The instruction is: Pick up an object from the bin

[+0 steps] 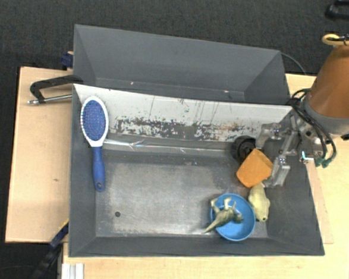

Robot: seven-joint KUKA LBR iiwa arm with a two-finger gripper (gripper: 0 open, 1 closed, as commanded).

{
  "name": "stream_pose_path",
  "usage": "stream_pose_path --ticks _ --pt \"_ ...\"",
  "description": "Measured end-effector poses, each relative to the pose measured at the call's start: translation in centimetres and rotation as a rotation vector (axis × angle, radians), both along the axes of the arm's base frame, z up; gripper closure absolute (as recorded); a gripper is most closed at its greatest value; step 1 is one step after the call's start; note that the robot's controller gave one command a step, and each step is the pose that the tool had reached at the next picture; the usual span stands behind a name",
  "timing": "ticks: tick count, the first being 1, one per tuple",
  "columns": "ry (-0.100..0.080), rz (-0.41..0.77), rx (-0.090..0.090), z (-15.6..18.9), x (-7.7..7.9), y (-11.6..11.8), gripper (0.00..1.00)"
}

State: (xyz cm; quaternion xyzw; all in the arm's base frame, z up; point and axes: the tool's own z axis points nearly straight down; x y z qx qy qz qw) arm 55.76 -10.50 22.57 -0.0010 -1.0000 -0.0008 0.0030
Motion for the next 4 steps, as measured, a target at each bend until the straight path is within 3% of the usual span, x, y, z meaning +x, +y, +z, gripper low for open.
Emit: stream_pose_path --ticks 1,2,3,4 --pt "0.000 -0.067 0.001 -13.6 1.0 -0.6 0.00" --pt "-0.008 -0.310 0.013 -12.9 3.7 -3.2 0.00" --pt "-0.011 -0.315 0.010 -12.9 3.7 -3.4 1.00" --pt "-0.021 -0.266 0.000 0.7 1.7 2.2 1.00"
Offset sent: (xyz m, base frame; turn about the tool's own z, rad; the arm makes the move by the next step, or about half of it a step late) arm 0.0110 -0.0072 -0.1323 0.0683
